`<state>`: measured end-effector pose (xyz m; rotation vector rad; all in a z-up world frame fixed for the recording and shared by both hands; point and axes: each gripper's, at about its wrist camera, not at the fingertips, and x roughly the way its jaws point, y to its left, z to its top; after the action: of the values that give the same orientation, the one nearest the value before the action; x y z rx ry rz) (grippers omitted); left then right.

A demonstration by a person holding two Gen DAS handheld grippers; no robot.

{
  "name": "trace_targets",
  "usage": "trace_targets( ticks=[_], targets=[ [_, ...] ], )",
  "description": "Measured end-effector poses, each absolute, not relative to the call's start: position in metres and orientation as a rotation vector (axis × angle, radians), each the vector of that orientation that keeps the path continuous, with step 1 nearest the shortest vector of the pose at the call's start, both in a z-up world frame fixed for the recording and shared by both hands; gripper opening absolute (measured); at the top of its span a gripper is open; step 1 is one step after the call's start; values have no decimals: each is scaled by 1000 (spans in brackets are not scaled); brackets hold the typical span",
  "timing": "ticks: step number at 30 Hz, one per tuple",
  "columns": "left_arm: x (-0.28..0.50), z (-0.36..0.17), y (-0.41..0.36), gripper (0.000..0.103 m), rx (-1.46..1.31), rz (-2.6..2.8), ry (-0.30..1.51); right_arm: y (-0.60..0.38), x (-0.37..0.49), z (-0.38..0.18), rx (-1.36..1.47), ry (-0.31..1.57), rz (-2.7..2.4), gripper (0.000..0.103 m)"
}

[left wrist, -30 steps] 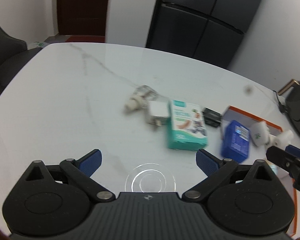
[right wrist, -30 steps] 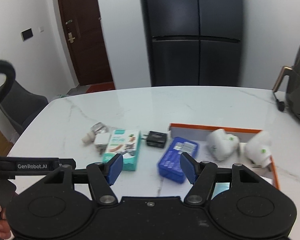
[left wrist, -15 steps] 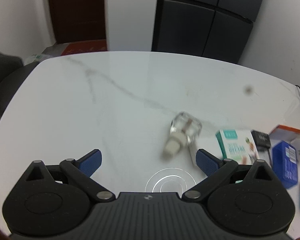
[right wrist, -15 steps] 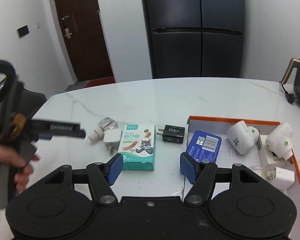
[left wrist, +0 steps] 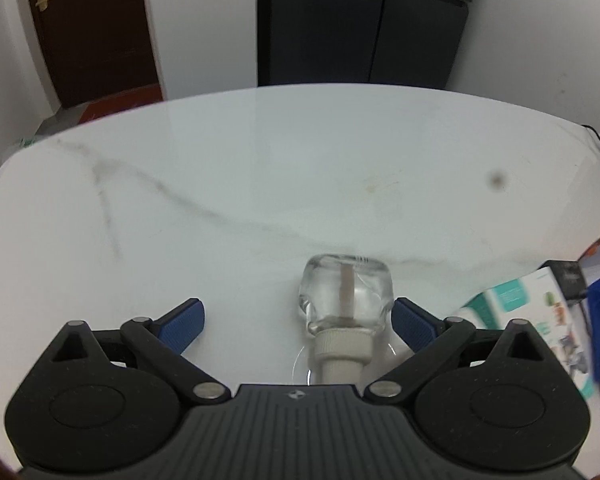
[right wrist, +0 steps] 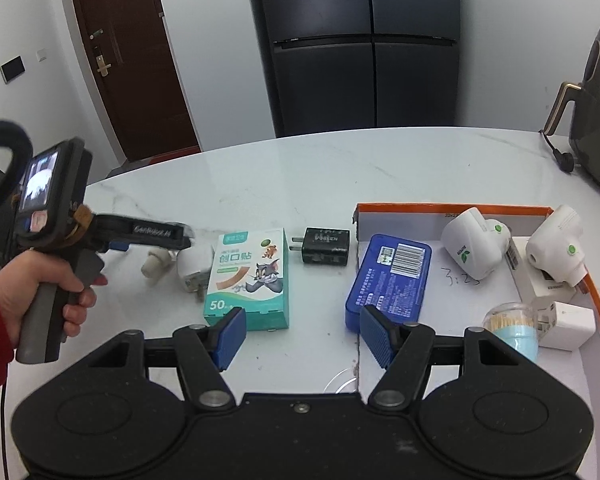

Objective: Organize rigid objects
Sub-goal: 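Move the left gripper to the pile and grasp the clear glass diffuser bottle, then lift the diffuser bottle with the left gripper while the right gripper grasps the bandage box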

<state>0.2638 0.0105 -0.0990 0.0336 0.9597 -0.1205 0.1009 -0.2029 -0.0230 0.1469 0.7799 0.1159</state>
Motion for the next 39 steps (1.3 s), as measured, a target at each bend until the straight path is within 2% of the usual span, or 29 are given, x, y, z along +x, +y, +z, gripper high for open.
trace_targets(
  ticks=[4,7,9,14,25,28,31,32,34,36,37,38,39],
  targets=[
    [261,-97,12,94,15,-115,931,-197,112,-27,145,784,128,77],
    [254,-97,1,74,51,-122,894,-190,122,-31,134,785,143,77],
    [247,-96,-5,52,83,-127,867,-183,131,-34,120,790,155,77],
    [233,-93,-1,51,32,-114,869,-169,150,-41,97,802,175,78],
    [181,-73,35,51,-59,-85,854,-140,194,-67,25,872,168,88],
    [173,-71,41,51,-92,-80,852,-139,200,-70,46,871,174,88],
    [163,-68,42,51,-110,-79,841,-140,200,-69,59,874,188,81],
    [159,-66,39,51,-114,-80,839,-140,199,-67,59,867,184,73],
    [151,-63,38,51,-120,-79,828,-145,195,-63,64,857,175,45],
    [144,-61,36,51,-124,-79,824,-149,191,-62,63,867,181,32],
    [141,-61,34,51,-124,-79,824,-150,189,-62,54,867,189,35],
    [146,-65,37,51,-123,-79,826,-150,187,-62,47,865,197,46],
    [144,-66,36,51,-123,-75,826,-149,188,-63,50,873,206,83]
  ],
)
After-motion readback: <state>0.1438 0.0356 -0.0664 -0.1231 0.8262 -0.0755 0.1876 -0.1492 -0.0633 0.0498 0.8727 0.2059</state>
